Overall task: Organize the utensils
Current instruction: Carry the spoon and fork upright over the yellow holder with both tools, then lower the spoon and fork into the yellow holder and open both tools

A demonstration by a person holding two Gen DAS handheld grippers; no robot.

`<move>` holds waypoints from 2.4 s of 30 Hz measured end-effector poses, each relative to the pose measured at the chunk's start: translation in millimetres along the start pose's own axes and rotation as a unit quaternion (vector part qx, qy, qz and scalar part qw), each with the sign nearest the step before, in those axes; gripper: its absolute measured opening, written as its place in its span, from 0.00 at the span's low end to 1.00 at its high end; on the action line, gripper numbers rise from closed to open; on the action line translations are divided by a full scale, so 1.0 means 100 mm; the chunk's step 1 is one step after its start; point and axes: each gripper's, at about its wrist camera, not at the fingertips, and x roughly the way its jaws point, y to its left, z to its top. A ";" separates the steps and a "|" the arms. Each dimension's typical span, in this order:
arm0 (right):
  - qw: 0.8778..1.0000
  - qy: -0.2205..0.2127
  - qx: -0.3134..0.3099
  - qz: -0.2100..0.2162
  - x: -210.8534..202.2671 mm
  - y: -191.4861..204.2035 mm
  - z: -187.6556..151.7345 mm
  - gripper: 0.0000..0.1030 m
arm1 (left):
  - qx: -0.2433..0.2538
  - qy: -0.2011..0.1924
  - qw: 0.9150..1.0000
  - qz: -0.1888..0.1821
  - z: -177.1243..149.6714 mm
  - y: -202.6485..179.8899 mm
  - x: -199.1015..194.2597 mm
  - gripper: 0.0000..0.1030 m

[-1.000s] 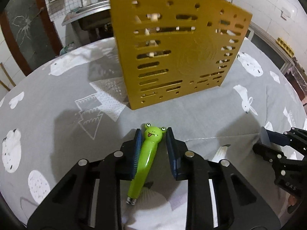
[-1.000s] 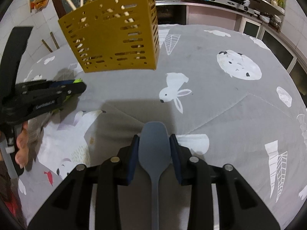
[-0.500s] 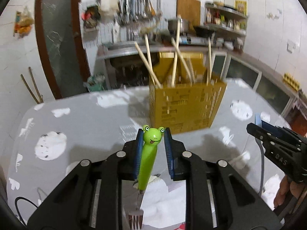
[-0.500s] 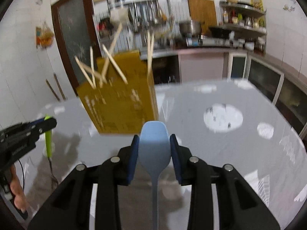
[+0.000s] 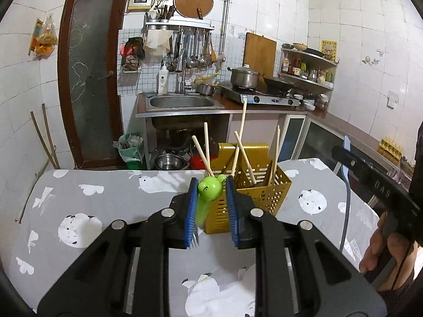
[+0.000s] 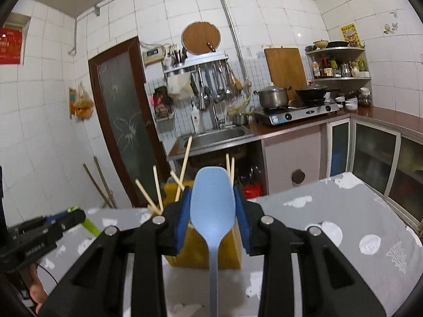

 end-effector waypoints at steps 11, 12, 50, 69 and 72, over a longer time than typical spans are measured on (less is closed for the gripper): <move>0.999 -0.031 0.008 0.013 0.15 -0.01 0.05 0.32 | 0.002 -0.022 1.000 -0.014 0.15 -0.04 -0.15 0.18; 0.999 -0.033 0.009 0.014 0.17 -0.01 0.05 0.32 | 0.006 -0.026 1.000 -0.016 0.18 -0.05 -0.17 0.18; 0.986 -0.158 -0.040 0.020 1.29 0.01 0.13 0.32 | 0.041 -0.078 0.995 -0.038 0.60 -0.16 1.22 0.18; 0.990 -0.129 -0.064 -0.001 0.28 0.01 0.04 0.81 | 0.003 -0.130 0.989 0.070 0.66 0.25 -0.19 0.95; 0.989 -0.132 -0.070 0.006 -0.15 0.11 0.20 0.85 | 0.002 -0.134 0.987 0.085 0.79 0.23 -0.63 0.95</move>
